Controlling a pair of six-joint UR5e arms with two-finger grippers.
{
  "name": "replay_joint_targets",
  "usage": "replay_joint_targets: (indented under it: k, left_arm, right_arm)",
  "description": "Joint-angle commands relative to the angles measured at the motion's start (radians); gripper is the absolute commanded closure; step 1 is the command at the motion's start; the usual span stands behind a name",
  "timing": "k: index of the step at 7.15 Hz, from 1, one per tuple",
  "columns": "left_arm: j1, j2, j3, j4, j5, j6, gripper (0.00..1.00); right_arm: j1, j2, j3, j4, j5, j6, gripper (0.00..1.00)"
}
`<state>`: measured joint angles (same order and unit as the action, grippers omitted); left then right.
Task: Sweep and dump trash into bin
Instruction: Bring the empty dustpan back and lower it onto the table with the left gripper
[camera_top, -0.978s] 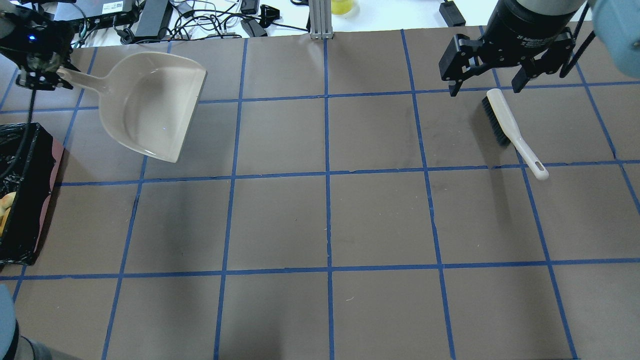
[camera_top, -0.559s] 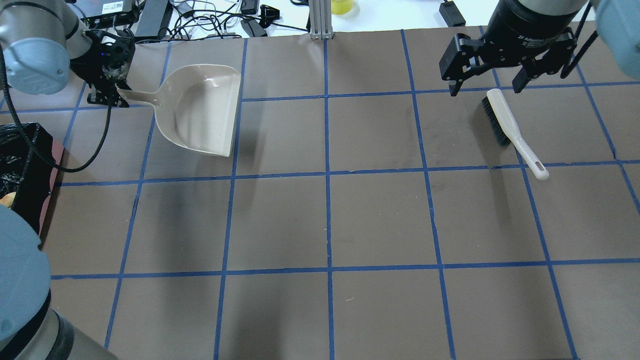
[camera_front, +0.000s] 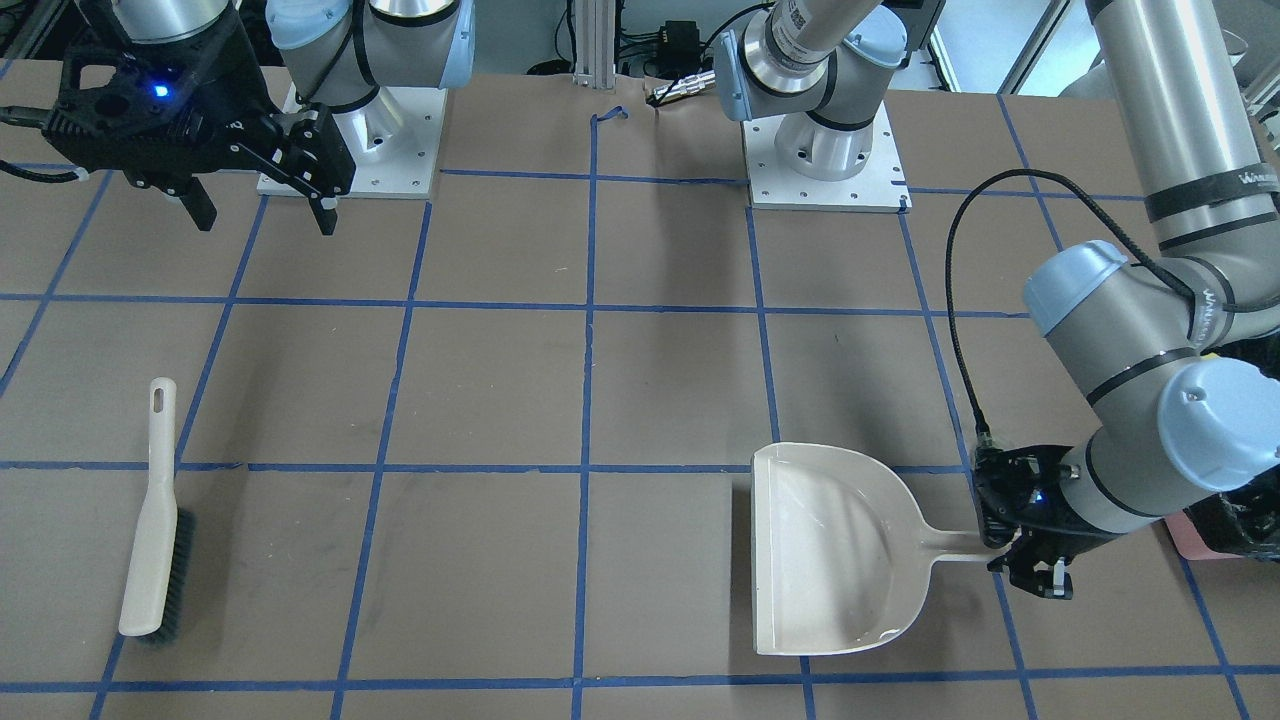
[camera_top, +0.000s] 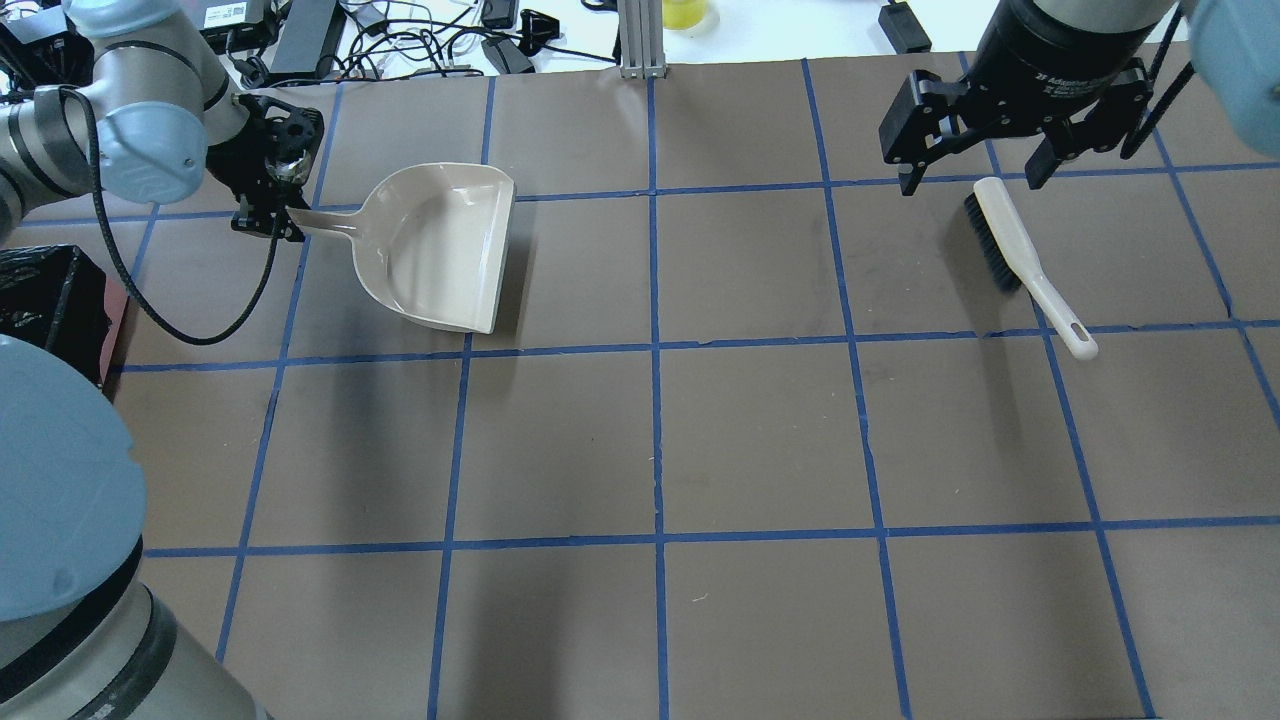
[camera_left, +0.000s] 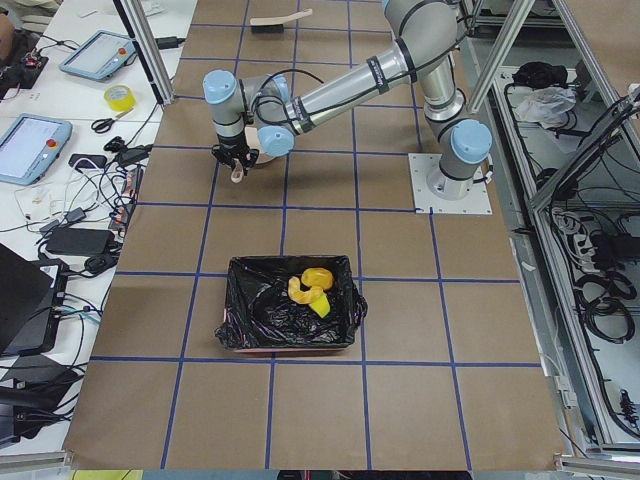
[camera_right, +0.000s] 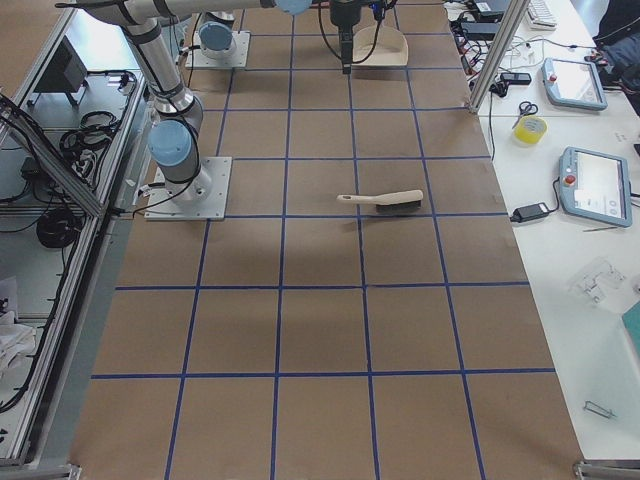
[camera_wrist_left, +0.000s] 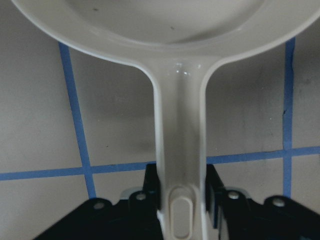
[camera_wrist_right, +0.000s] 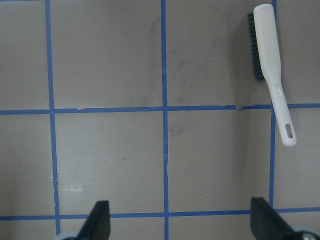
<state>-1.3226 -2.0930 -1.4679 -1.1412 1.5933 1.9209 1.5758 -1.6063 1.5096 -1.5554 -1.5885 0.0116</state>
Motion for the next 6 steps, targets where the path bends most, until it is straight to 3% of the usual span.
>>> replay_joint_targets:
  k: [1, 4, 6]
  left_arm:
    - [-0.023, -0.016, 0.001, 0.008, 0.013, -0.013, 1.0]
    - [-0.026, -0.035, -0.003, 0.015, 0.019, -0.031, 0.99]
    - [-0.033, -0.036, -0.012, 0.024, 0.02, -0.033, 0.8]
  right_arm:
    - [0.0, 0.002, 0.0, 0.003, 0.002, 0.002, 0.0]
    - [0.0, -0.003, 0.0, 0.006, -0.001, -0.005, 0.0]
    - [0.0, -0.003, 0.0, 0.006, -0.002, -0.005, 0.0]
